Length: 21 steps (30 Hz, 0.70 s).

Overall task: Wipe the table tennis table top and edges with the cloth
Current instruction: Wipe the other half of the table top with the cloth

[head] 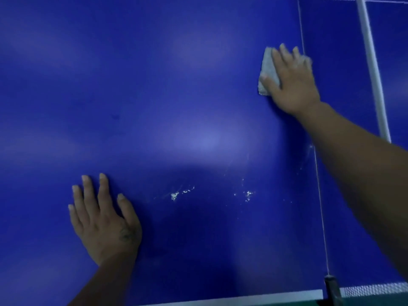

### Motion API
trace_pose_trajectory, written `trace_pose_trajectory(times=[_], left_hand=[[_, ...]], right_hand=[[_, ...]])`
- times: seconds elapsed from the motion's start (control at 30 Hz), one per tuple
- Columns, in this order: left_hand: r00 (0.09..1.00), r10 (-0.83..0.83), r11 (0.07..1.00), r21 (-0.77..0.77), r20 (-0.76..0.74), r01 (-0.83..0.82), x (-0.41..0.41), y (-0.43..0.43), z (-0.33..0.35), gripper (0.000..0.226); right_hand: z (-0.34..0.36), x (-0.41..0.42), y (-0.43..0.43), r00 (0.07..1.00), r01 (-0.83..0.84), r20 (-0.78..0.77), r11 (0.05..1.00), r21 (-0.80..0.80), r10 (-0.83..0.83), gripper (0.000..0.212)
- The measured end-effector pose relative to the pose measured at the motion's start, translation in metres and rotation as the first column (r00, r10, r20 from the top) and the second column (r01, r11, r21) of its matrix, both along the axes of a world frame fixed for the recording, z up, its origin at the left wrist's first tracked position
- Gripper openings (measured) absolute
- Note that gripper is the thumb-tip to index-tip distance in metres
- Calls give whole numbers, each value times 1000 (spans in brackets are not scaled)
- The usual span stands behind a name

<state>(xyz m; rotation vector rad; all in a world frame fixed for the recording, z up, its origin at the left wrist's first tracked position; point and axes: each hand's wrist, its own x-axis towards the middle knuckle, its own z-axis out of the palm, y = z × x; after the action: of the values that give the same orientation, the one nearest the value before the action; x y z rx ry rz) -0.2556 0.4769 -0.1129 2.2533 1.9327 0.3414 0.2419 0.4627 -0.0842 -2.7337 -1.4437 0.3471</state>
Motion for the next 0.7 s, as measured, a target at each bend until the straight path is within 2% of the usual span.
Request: trace_pose_trajectory(times=[0.2, 0.4, 0.53, 0.6, 0.7], left_hand=[[1000, 9, 1000, -28, 5, -9, 1, 0, 2, 60], [1000, 15, 999, -29, 11, -15, 1, 1, 2, 61], [1000, 24, 999, -44, 15, -24, 2, 1, 2, 62], [999, 28, 999, -44, 17, -27, 2, 2, 2, 62], [1000, 18, 999, -29, 3, -17, 1, 2, 1, 61]], right_hand=[[-9, -102, -109, 982, 180, 39, 982, 55, -183, 71], [-14, -205, -193, 984, 175, 5, 984, 6, -175, 75], [-14, -177, -154, 991, 134, 4, 990, 40, -134, 75], [-15, -139, -105, 991, 132, 24, 988, 74, -134, 74], [-17, -80, -14, 975, 219, 4, 970, 110, -221, 74]])
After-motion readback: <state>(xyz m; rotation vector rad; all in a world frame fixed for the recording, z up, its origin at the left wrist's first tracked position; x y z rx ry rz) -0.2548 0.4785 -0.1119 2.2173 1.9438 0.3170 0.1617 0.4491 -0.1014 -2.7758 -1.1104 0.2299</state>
